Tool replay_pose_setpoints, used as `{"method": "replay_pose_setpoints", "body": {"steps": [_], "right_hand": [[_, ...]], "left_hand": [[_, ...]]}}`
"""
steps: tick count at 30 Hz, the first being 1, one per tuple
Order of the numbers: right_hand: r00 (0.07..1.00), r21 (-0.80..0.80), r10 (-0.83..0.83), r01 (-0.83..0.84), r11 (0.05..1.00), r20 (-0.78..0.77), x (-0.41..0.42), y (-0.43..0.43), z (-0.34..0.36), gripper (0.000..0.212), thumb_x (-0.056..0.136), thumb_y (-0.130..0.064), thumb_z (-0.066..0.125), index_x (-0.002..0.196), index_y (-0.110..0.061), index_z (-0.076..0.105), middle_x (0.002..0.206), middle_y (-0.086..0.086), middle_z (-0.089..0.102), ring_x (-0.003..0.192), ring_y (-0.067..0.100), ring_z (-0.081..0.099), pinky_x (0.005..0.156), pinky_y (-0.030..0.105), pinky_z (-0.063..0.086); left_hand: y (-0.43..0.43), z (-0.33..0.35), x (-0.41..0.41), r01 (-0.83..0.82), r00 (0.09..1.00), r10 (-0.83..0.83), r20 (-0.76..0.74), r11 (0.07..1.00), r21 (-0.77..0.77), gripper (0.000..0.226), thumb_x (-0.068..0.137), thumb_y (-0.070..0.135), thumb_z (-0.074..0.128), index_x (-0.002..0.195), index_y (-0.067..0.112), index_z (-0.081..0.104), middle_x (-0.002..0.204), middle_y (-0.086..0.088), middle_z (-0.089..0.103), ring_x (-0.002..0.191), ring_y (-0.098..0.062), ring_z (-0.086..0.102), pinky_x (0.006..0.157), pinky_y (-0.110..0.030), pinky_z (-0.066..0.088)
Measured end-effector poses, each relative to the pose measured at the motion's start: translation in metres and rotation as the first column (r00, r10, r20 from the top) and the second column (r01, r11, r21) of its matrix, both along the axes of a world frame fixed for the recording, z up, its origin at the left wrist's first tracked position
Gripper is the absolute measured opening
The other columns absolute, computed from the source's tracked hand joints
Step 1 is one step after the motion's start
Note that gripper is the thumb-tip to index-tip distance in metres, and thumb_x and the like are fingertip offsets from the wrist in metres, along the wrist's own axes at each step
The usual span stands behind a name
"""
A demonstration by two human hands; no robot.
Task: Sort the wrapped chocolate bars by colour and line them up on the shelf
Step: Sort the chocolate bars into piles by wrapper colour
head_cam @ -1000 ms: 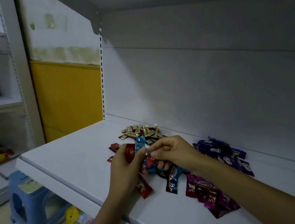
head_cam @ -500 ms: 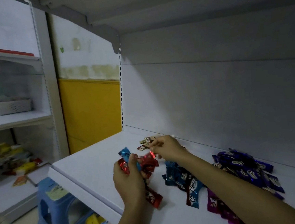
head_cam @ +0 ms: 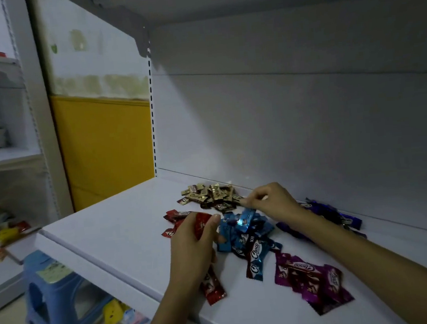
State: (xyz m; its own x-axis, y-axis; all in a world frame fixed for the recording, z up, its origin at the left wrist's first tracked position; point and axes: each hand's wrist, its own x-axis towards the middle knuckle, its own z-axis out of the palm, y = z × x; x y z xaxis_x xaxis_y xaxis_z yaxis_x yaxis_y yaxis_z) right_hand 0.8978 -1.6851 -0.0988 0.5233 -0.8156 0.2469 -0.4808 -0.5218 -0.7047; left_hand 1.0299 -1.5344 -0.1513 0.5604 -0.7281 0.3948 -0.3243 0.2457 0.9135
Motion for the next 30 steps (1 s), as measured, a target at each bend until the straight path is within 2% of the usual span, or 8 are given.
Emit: {"method": "replay_pose_setpoints", "body": {"steps": [2, 5, 10, 12, 14, 19, 22, 30], "right_hand": [[0.986, -0.169, -0.101, 0.078, 0.982, -0.132, -0.010, -0.002, -0.011, 0.024, 0.081, -0.036, 0.072, 0.096, -0.018, 0.071, 0.092, -0.003, 0.060, 0.084, 0.010, 0.055, 0.067, 0.025, 0.040], [0.992, -0.236, -0.117, 0.123, 0.964, 0.039, -0.012, 0.019, -0.011, 0.013, 0.084, -0.035, 0.068, 0.092, -0.025, 0.067, 0.089, -0.009, 0.059, 0.081, 0.008, 0.056, 0.066, 0.020, 0.039], [0.965, 0.068, 0.259, -0.257, 0.964, -0.025, 0.005, 0.097, -0.016, 0.035, 0.062, -0.062, 0.072, 0.081, -0.036, 0.058, 0.078, -0.005, 0.066, 0.058, -0.002, 0.057, 0.054, 0.019, 0.047], [0.925, 0.152, 0.374, -0.362, 0.920, -0.061, 0.014, 0.115, -0.020, 0.030, 0.065, -0.050, 0.077, 0.076, -0.036, 0.053, 0.077, -0.004, 0.068, 0.055, -0.001, 0.058, 0.050, 0.020, 0.045], [0.902, 0.217, 0.431, -0.417, 0.882, -0.019, 0.022, 0.116, -0.017, 0.025, 0.077, -0.025, 0.076, 0.073, -0.034, 0.053, 0.072, 0.002, 0.070, 0.056, 0.009, 0.065, 0.049, 0.023, 0.050], [0.914, 0.221, 0.404, -0.400, 0.890, 0.028, 0.038, 0.085, 0.015, 0.015, 0.082, -0.012, 0.072, 0.088, -0.014, 0.059, 0.068, -0.002, 0.070, 0.059, 0.011, 0.066, 0.051, 0.019, 0.049], [0.929, 0.236, 0.361, -0.369, 0.899, 0.075, 0.042, 0.066, 0.024, 0.011, 0.083, -0.012, 0.071, 0.093, -0.014, 0.065, 0.076, -0.001, 0.074, 0.062, 0.010, 0.067, 0.052, 0.018, 0.047], [0.981, 0.143, 0.123, -0.144, 0.979, 0.148, 0.077, 0.045, 0.014, 0.009, 0.084, -0.011, 0.070, 0.092, -0.012, 0.068, 0.087, -0.001, 0.070, 0.069, 0.009, 0.066, 0.058, 0.021, 0.051]], "left_hand": [[0.000, 0.000, 0.001, 0.000, 1.000, 0.000, -0.021, 1.000, 0.001, 0.020, 0.088, 0.044, 0.052, 0.088, 0.026, 0.058, 0.069, 0.010, 0.069, 0.043, -0.007, 0.056, 0.041, -0.017, 0.045], [0.002, 0.002, 0.002, -0.019, 0.995, 0.015, -0.102, 0.999, -0.038, 0.019, 0.095, 0.034, 0.050, 0.091, 0.019, 0.060, 0.069, 0.005, 0.069, 0.043, -0.008, 0.055, 0.042, -0.018, 0.044], [0.005, 0.006, 0.004, -0.138, 0.936, 0.084, -0.341, 0.981, -0.137, 0.029, 0.101, 0.025, 0.045, 0.084, 0.007, 0.059, 0.058, 0.001, 0.063, 0.040, -0.007, 0.047, 0.038, -0.019, 0.039], [0.006, 0.008, 0.007, -0.183, 0.884, 0.097, -0.457, 0.972, -0.148, 0.030, 0.101, 0.025, 0.043, 0.083, 0.007, 0.060, 0.053, 0.003, 0.059, 0.042, -0.008, 0.048, 0.039, -0.018, 0.041], [0.009, 0.009, 0.014, -0.219, 0.770, 0.081, -0.633, 0.965, -0.143, 0.029, 0.102, 0.027, 0.042, 0.087, 0.012, 0.063, 0.055, 0.000, 0.059, 0.048, -0.012, 0.053, 0.044, -0.021, 0.046], [0.018, 0.017, 0.031, -0.251, 0.187, -0.292, -0.938, 0.909, -0.334, 0.024, 0.102, 0.028, 0.043, 0.115, 0.012, 0.054, 0.095, -0.011, 0.065, 0.079, -0.016, 0.063, 0.069, -0.030, 0.051], [0.019, 0.018, 0.032, -0.268, 0.091, -0.329, -0.940, 0.901, -0.341, 0.028, 0.099, 0.018, 0.046, 0.126, 0.012, 0.050, 0.109, -0.016, 0.063, 0.088, -0.020, 0.063, 0.068, -0.032, 0.049], [0.015, 0.010, 0.034, -0.164, 0.240, -0.251, -0.938, 0.942, -0.294, 0.075, 0.077, -0.027, 0.019, 0.140, 0.010, 0.036, 0.140, -0.021, 0.047, 0.128, -0.032, 0.049, 0.091, -0.035, 0.046]]}}
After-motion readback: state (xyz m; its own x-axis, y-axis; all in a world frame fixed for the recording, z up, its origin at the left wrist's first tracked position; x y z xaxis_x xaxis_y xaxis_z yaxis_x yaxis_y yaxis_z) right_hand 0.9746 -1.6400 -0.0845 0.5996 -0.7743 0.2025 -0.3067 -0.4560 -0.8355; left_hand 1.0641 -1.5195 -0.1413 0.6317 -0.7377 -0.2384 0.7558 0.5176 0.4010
